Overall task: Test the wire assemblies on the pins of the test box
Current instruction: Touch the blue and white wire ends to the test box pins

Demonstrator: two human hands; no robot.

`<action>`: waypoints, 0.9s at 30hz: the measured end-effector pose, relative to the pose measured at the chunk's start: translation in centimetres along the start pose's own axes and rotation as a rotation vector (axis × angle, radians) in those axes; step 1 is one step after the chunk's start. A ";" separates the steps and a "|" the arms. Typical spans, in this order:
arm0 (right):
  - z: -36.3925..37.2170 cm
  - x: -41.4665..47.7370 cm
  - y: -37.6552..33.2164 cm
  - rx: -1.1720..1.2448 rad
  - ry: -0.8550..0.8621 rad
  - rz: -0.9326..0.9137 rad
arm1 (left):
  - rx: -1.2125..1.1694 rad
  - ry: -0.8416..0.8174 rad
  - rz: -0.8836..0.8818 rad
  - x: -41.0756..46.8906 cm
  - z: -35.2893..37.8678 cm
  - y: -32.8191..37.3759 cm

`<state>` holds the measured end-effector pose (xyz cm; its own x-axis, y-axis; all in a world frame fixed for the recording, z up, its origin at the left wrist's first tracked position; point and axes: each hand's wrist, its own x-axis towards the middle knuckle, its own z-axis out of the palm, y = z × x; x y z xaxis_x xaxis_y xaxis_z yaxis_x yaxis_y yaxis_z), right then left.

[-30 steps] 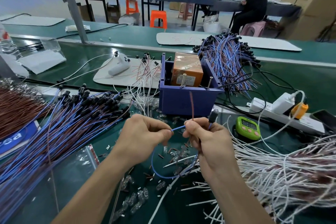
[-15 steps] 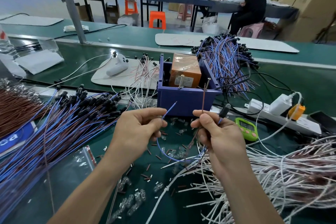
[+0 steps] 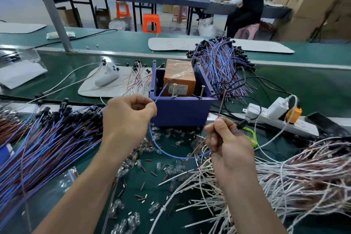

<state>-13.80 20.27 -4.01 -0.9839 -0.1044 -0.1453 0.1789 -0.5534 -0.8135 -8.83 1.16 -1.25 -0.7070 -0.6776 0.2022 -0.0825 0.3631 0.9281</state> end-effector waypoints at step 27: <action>0.8 -0.7 0.0 -0.051 0.055 0.089 | 0.023 0.063 -0.008 -0.5 1.8 -0.5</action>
<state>-13.09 19.69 -3.42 -0.9630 -0.1053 -0.2480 0.2668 -0.5007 -0.8235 -9.73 2.47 -2.34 -0.6604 -0.7195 0.2148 -0.1047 0.3716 0.9225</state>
